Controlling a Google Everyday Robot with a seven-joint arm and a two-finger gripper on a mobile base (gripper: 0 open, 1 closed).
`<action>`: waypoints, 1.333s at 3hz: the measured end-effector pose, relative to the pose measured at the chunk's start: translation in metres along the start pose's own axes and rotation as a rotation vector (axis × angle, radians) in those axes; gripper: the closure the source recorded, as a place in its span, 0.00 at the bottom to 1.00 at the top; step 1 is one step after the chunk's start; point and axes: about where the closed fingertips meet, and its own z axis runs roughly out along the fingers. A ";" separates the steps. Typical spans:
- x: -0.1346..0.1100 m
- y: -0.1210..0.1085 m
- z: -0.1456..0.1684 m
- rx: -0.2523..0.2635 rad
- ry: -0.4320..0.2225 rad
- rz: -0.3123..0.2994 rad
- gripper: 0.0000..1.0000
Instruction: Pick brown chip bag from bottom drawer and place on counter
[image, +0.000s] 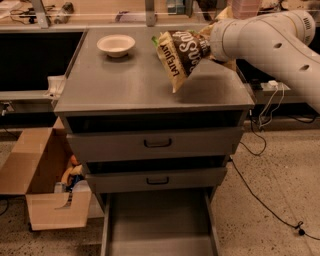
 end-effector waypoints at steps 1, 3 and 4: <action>0.018 0.004 0.009 -0.022 0.040 0.025 1.00; 0.030 0.013 0.022 -0.046 0.048 0.052 0.82; 0.030 0.013 0.023 -0.046 0.048 0.051 0.51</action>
Offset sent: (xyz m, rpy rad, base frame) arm 0.0395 -0.0372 -0.0371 0.0328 0.0900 -0.0800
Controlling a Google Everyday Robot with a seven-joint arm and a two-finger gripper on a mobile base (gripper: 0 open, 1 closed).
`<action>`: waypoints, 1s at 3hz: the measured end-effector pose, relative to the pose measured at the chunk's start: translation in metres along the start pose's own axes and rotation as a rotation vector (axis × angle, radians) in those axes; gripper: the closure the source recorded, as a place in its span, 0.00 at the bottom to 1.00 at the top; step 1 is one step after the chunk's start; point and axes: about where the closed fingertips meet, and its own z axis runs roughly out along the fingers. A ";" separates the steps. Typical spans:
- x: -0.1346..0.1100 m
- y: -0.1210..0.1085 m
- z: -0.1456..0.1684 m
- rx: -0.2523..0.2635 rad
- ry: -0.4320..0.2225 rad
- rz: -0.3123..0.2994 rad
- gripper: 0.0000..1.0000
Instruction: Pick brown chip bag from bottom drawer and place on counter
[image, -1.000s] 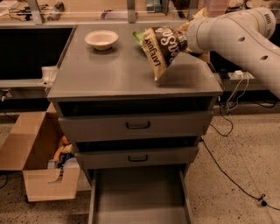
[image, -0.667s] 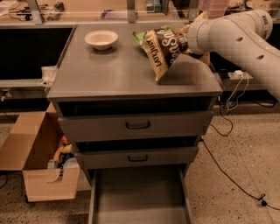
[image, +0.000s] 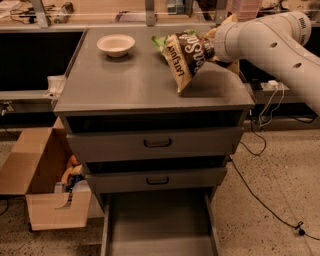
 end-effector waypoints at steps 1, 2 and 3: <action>0.000 0.000 0.000 0.000 0.000 0.000 0.26; 0.000 0.000 0.000 0.000 0.000 0.000 0.00; 0.000 0.000 0.000 0.000 0.000 0.000 0.00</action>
Offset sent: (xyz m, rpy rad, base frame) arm 0.0000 0.0000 0.0000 0.0000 0.0000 0.0000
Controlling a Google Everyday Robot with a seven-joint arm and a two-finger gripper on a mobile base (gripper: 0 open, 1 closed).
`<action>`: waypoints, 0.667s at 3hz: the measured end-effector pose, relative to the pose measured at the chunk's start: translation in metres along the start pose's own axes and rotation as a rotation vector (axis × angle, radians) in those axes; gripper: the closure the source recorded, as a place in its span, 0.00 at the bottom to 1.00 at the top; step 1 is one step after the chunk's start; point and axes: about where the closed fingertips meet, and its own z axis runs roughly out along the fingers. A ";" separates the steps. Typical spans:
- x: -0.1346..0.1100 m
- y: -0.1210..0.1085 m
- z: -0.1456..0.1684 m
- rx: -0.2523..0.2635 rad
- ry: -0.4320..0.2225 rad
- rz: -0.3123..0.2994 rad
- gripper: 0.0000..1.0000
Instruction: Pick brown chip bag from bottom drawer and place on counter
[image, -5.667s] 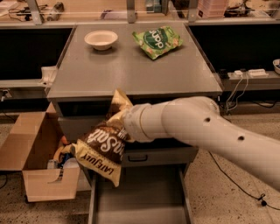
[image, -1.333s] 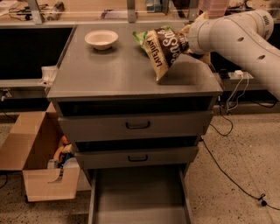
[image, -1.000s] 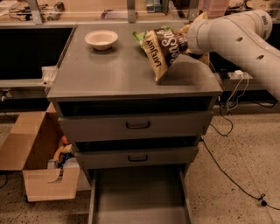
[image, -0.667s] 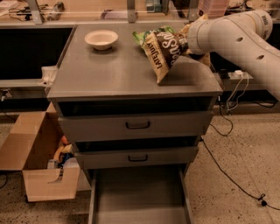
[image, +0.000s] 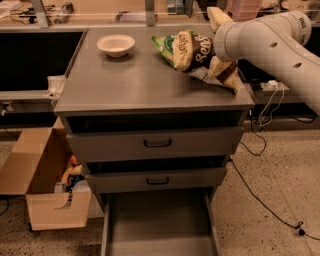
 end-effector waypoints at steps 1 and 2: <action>-0.008 -0.004 -0.005 0.026 -0.054 0.014 0.00; -0.026 -0.025 -0.029 0.130 -0.172 0.051 0.00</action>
Offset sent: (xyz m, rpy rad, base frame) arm -0.0466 0.0271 0.0803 0.2753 -0.2240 0.2246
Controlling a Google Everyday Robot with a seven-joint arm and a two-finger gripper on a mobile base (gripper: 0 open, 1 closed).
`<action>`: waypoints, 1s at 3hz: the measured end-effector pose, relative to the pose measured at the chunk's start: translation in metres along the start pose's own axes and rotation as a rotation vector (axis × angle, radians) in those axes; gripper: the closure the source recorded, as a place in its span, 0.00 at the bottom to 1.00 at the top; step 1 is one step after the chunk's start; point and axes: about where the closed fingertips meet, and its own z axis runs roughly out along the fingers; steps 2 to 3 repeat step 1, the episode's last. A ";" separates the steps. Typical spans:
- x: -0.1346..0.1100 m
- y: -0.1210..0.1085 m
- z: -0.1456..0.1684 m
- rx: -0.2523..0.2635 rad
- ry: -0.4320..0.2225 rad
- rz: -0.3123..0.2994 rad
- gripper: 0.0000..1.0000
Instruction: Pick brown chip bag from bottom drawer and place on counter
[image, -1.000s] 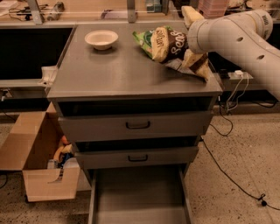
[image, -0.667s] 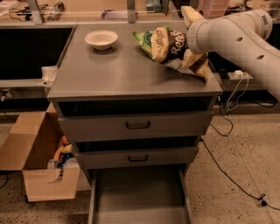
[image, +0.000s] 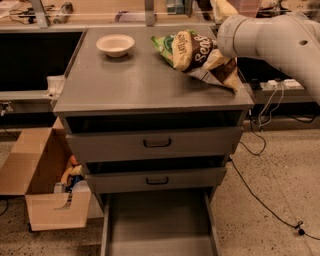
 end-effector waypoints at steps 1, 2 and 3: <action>-0.008 -0.021 -0.027 0.106 -0.087 0.033 0.00; -0.008 -0.021 -0.027 0.106 -0.087 0.033 0.00; -0.008 -0.021 -0.027 0.106 -0.087 0.033 0.00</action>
Offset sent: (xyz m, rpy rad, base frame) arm 0.0000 0.0000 0.0000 0.0000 0.0000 0.0000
